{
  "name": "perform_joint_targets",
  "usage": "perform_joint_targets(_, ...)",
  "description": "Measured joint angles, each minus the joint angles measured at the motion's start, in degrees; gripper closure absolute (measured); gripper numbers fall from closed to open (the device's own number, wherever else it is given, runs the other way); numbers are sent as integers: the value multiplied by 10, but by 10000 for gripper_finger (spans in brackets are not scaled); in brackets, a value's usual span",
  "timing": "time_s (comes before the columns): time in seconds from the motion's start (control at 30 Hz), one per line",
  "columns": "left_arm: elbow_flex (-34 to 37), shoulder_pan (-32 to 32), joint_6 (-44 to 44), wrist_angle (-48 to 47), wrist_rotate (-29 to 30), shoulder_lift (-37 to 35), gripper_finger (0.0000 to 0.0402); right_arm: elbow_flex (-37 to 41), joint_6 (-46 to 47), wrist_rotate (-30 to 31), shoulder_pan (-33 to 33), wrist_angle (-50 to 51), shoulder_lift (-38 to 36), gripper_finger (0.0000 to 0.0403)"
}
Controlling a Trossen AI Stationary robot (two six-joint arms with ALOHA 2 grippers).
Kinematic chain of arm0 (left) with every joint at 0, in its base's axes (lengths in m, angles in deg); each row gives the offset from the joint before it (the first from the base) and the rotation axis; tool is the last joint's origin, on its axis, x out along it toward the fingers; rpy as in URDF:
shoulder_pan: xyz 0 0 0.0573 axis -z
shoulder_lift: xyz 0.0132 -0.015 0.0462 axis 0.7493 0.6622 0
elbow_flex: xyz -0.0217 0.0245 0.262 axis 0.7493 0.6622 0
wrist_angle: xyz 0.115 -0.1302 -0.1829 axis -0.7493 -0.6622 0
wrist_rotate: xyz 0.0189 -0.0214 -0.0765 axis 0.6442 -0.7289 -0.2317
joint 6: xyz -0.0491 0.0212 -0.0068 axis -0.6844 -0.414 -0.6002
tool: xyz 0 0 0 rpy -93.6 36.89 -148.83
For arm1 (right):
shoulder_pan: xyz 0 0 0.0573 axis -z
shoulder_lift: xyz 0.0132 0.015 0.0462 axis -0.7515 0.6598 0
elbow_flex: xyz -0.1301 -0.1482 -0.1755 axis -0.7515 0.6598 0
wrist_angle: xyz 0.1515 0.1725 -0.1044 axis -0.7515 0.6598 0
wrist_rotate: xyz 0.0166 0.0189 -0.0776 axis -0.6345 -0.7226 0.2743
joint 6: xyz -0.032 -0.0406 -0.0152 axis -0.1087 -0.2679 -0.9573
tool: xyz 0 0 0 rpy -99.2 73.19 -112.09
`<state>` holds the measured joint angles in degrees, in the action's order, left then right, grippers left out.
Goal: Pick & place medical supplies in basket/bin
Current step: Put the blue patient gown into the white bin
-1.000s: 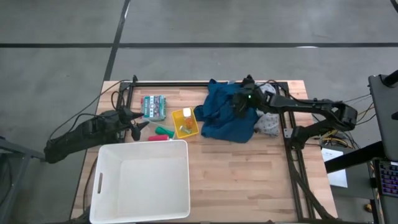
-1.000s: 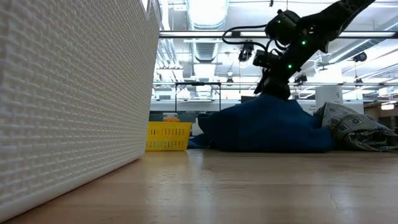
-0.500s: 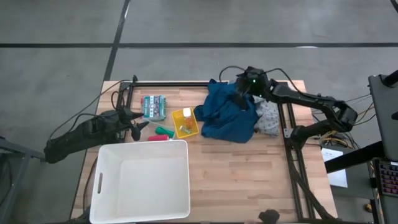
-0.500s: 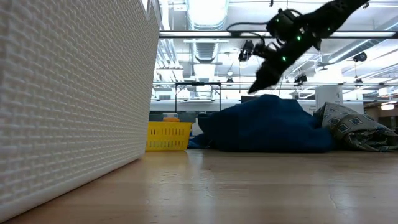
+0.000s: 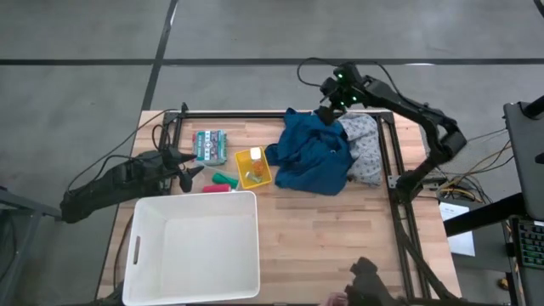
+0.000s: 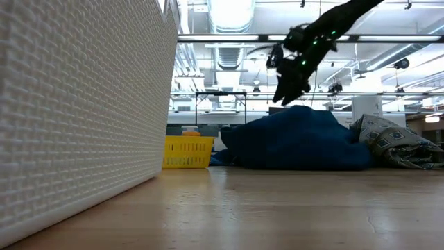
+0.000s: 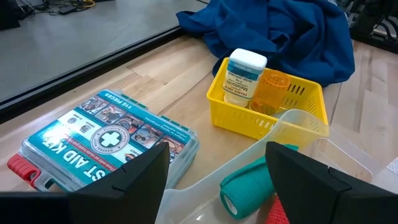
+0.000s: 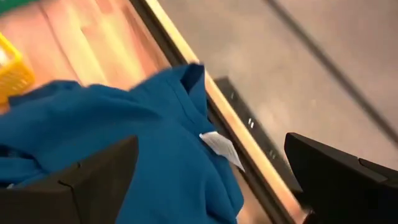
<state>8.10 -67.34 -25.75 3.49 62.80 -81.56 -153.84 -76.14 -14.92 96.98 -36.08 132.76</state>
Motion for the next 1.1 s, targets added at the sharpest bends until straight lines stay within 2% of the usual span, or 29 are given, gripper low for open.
perform_joint_targets(0.13,0,0,0,0,0,0,130,-58,40,-34,15,66,69,3)
perform_joint_targets(0.27,0,0,0,0,0,0,130,-93,104,-72,26,85,124,3)
perform_joint_targets(0.57,0,0,0,0,0,0,130,-134,180,-70,37,66,196,3)
perform_joint_targets(0.8,0,0,0,0,0,0,130,-137,180,-76,38,99,237,3)
perform_joint_targets(1.0,0,0,0,0,0,0,130,-129,167,-146,36,128,240,3)
perform_joint_targets(1.1,0,0,0,0,0,0,130,-119,145,-155,31,151,224,3)
